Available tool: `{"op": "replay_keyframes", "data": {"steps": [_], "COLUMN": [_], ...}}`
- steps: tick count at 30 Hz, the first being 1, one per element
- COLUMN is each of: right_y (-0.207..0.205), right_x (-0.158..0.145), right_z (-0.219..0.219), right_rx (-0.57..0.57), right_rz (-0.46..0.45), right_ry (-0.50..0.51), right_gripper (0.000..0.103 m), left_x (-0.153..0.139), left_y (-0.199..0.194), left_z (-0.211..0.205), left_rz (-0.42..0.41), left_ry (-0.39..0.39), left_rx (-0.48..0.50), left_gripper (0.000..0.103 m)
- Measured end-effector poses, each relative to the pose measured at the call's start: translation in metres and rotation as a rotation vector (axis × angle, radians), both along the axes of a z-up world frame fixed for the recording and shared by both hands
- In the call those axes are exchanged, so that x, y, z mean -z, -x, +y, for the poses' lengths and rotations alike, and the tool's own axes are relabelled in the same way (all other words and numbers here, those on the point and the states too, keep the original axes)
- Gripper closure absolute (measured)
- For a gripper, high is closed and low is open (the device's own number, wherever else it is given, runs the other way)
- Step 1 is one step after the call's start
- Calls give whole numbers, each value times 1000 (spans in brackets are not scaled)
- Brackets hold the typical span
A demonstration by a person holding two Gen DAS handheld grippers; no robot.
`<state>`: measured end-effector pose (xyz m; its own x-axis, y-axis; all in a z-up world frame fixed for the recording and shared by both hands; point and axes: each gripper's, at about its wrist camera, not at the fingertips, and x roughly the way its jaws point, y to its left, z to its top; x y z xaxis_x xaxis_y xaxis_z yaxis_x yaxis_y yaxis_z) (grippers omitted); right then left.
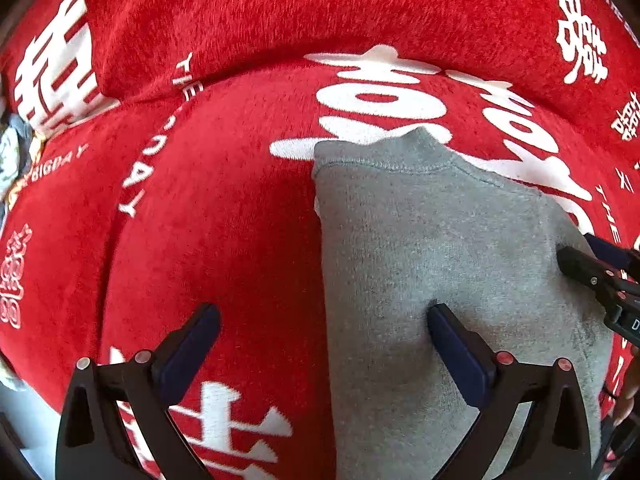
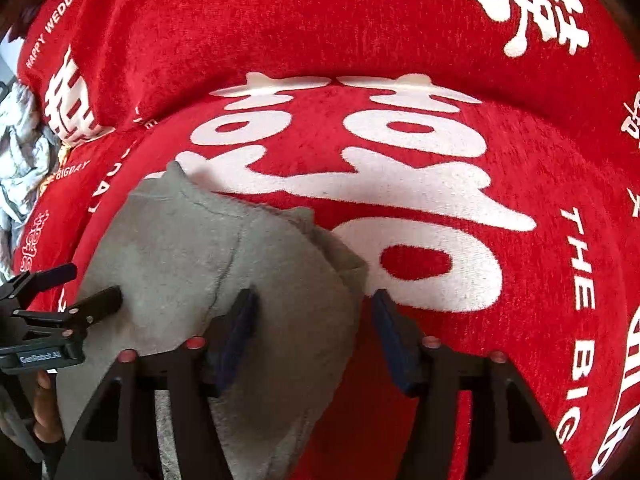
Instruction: Fold small clothes
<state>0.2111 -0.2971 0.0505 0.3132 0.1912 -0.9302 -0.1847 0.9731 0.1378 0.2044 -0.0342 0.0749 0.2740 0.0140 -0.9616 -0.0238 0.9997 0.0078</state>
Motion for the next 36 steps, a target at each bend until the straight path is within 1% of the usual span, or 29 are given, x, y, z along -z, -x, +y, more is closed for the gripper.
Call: {"op": "replay_keyframes", "data": {"steps": [2,3,4,6,8,10,11,12,13,14,15,16,17,18,19,20,21,22,24,25,26,27,28,29,30,31,32,34,36], "right_y": [13,23,39,68,98,118,124,124,122,120,120,122,125,128,133,145,154,164,181,189,191,193,192,189,187,189,191,193,196], "right_x": [-20,-33,-49,-68,-78,-73,-65,-54,-41,-26,-16,-19,-24,-31,-38,-53,-60,-71,-77,-75,-70,-58,-44,-25,-8,0,-5,-13,-28], "right_z": [4,6,10,20,34,46,50,51,48,43,37,33,30,32,35,42,44,49,58,63,67,69,68,65,59,49,44,41,44], "right_rx": [-16,-38,-72,-156,-266,-347,-369,-366,-353,-330,-314,-300,-279,-268,-274,-311,-340,-387,-447,-479,-490,-489,-473,-447,-414,-390,-380,-360,-383], "right_rz": [-49,-87,-129,-164,-179,-168,-153,-126,-97,-69,-53,-74,-70,-67,-82,-132,-159,-181,-191,-183,-169,-141,-106,-63,-17,-18,-48,-19,-58], "right_ry": [37,25,-9,-89,-152,-181,-184,-178,-153,-97,-86,-115,-121,-97,-72,-48,-54,-92,-145,-167,-166,-138,-88,-23,22,-1,-36,-54,-62], "right_gripper": [38,37,37,37,37,37,37,37,37,38,39,39,39,39,38,37,37,37,36,34,33,32,32,32,33,33,33,33,32], "left_x": [-19,-29,-38,-47,-44,-20,-12,-7,-7,-9,-12,-19,-26,-33,-41,-47,-50,-50,-45,-38,-29,-18,-4,3,8,11,11,4,-10], "left_y": [11,19,29,50,63,67,66,67,68,67,67,69,72,78,85,94,103,111,123,126,127,128,128,131,133,136,138,141,144], "left_z": [2,4,7,11,12,11,12,15,19,21,23,23,23,23,23,22,21,19,14,10,8,6,5,6,8,10,11,11,11], "left_rz": [-42,-68,-91,-116,-124,-56,-35,-30,-35,-25,-11,-22,-40,-65,-84,-96,-108,-115,-108,-96,-79,-54,-23,-10,-2,7,6,-2,-47], "left_ry": [-3,11,39,85,65,-3,-13,-4,32,54,58,32,15,10,22,40,55,59,58,31,-21,-74,-96,-95,-85,-68,-62,-61,-37], "left_rx": [5,7,10,14,11,10,10,1,-13,-13,-17,-24,-24,-14,2,15,32,45,77,94,97,96,106,109,105,94,87,90,97], "left_gripper": [0,0,0,0,0,0,0,0,0,0,0,0,0,0,0,0,0,0,0,0,0,0,0,0,0,0,0,0,0]}}
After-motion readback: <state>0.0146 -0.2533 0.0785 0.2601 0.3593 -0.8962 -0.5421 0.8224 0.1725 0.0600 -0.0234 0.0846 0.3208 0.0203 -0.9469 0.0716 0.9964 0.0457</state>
